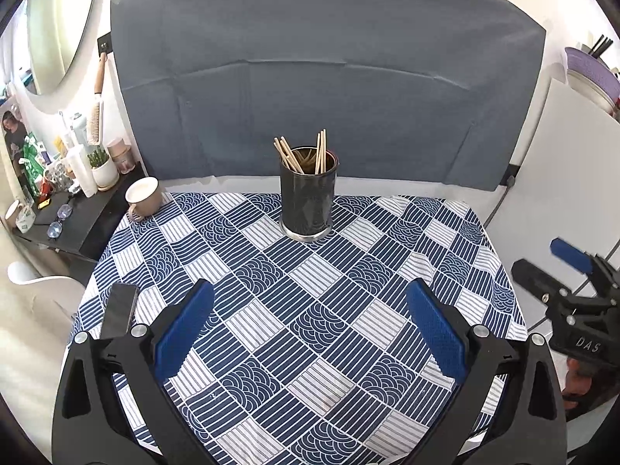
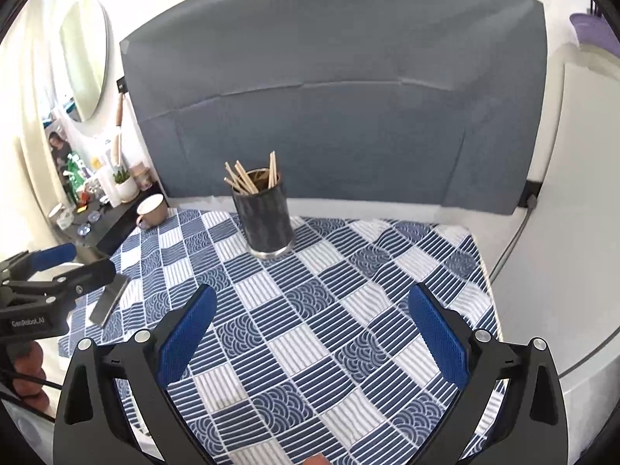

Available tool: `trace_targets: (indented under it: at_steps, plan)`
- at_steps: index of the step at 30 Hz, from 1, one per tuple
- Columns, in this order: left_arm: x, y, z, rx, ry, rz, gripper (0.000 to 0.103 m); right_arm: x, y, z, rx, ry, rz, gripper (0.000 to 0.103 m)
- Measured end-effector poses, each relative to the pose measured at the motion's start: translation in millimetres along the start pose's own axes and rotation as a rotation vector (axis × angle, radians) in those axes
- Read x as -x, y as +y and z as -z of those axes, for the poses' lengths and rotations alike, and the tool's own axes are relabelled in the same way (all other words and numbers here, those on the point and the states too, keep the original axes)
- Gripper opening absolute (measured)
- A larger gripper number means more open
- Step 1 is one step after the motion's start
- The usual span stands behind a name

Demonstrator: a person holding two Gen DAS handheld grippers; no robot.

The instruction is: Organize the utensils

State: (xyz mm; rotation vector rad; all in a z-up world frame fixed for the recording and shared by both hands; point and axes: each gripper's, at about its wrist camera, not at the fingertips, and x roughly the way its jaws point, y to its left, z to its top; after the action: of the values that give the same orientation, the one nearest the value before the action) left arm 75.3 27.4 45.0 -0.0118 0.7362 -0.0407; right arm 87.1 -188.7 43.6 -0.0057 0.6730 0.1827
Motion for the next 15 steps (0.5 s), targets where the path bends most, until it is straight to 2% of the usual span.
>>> trace_targets:
  at_steps: [15]
  plan:
    - [5.8,-9.4,0.8,-0.015,0.009,0.025,0.097,11.6,-2.7,-2.2,0.004,-0.024,0.004,0.095]
